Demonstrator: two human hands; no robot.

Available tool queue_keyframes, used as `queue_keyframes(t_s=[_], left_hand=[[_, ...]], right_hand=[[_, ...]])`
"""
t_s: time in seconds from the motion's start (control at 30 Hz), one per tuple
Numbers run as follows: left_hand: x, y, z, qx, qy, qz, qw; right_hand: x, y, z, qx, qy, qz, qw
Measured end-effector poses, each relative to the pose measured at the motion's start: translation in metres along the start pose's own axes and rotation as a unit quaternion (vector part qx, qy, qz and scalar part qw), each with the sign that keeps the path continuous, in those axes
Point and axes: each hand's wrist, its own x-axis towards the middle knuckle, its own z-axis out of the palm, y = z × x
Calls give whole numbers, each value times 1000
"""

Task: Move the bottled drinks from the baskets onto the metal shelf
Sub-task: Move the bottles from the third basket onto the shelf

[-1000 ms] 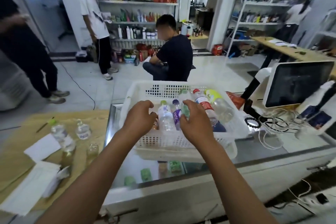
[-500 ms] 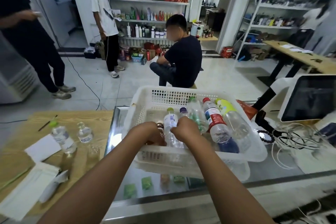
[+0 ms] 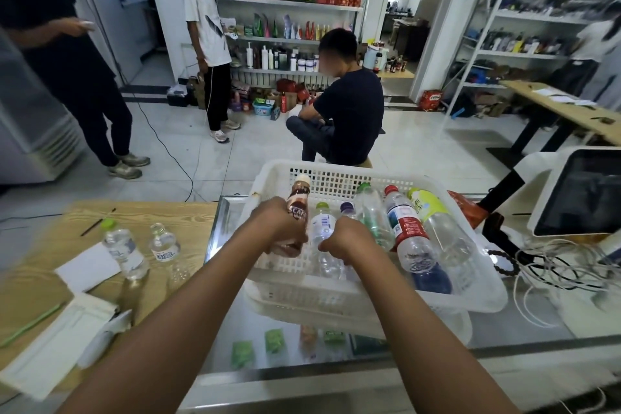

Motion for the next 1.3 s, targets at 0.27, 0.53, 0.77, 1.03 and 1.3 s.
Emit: queue_keyframes(t_s=[0.27,0.53,0.77,1.03,1.3], left_hand=[[5,-8,-13,-26,104,41,993],[6,-11,-18,-50,122,52,990],[6,-10,-25,-47,141,66,987],[6,-9,-28,-48,165,87,981],[0,2,-32,-79,178,119,974]], right_hand=[[14,-2,13,159,-84,48,983],[18,-10,17,140,-161,31,977],[31,-20,20,148,-226,68,960],[20,-11,7,281,-179,109,936],[-3,6,-21,358,-9,64,931]])
